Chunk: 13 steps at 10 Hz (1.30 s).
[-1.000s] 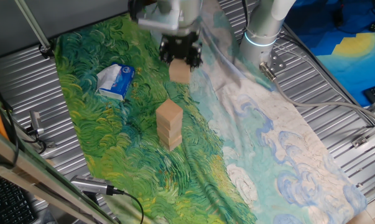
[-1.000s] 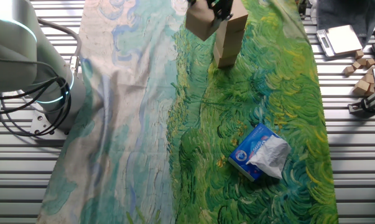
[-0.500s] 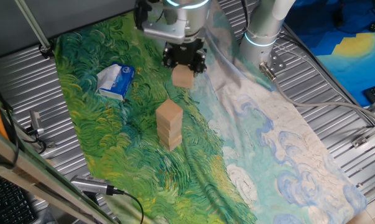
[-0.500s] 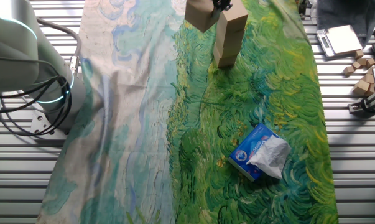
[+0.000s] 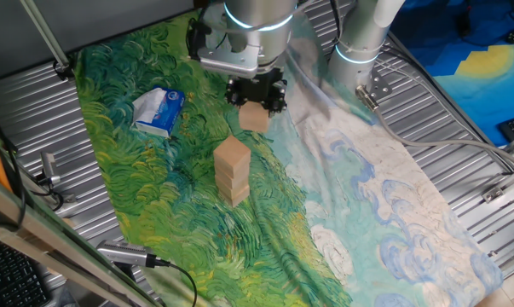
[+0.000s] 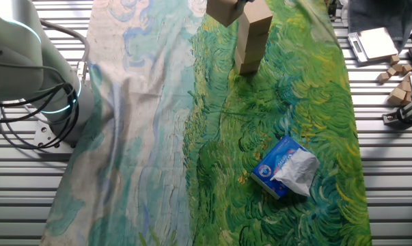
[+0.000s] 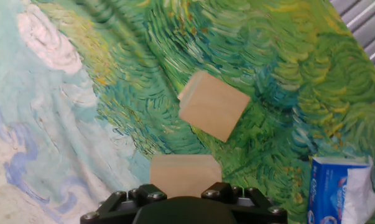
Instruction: Stack the blocks in a vertical line of five
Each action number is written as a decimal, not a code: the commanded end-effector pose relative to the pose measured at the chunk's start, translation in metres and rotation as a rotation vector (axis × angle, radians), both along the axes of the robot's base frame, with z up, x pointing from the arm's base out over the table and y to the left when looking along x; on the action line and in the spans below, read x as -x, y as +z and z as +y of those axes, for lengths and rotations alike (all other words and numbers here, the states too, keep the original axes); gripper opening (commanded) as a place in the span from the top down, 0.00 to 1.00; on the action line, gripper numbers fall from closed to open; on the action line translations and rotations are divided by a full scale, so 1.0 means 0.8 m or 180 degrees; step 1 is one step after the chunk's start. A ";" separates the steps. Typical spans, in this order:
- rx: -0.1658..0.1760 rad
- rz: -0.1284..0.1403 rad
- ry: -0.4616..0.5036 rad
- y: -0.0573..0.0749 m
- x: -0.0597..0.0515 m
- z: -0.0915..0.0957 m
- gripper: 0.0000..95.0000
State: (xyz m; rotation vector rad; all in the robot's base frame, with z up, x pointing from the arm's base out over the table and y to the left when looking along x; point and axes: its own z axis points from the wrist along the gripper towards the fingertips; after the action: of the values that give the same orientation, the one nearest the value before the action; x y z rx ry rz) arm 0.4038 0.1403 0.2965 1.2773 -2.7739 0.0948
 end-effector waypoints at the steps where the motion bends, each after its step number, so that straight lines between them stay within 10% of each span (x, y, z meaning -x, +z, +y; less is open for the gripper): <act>1: -0.0013 0.0098 -0.0474 0.001 -0.001 0.001 1.00; 13: -0.0317 0.0133 -0.1483 0.001 -0.001 0.001 1.00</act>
State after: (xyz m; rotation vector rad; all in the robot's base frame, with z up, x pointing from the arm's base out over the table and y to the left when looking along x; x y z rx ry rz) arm 0.4039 0.1400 0.2970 0.5856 -2.9935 -0.1061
